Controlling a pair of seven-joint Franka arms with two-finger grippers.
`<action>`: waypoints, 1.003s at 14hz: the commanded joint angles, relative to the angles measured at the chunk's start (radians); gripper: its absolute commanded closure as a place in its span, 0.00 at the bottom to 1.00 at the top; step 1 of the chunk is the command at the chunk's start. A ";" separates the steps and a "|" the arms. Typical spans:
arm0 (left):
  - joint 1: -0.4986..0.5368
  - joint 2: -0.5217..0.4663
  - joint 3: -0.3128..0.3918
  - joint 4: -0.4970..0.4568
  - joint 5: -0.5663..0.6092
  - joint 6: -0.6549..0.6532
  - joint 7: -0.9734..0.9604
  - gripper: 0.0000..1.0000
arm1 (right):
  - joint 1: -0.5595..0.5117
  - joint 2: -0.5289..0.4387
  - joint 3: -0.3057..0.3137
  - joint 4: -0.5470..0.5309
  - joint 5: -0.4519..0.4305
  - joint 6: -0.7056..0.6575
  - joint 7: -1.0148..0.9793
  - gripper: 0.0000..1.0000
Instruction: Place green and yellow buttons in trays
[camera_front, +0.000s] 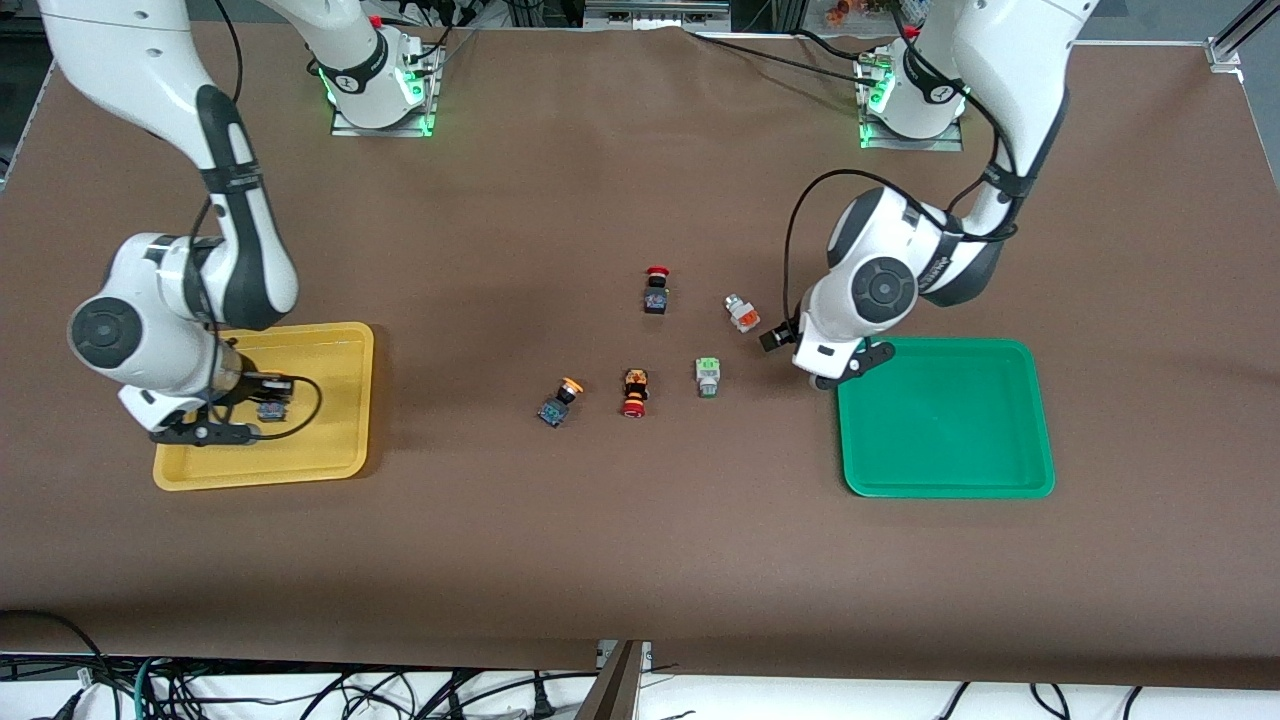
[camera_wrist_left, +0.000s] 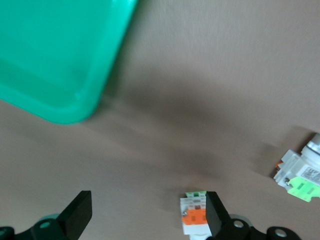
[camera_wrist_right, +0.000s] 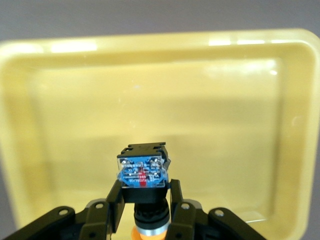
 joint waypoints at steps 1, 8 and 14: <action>-0.087 0.002 0.009 -0.013 -0.025 0.051 -0.137 0.00 | -0.078 0.039 0.013 0.001 0.008 0.062 -0.108 1.00; -0.135 0.088 0.009 -0.011 -0.016 0.135 -0.167 0.00 | -0.071 0.058 0.031 0.065 0.083 0.044 -0.127 0.00; -0.135 0.090 0.009 -0.014 -0.010 0.132 -0.150 0.33 | 0.008 0.073 0.180 0.170 0.089 -0.007 0.248 0.00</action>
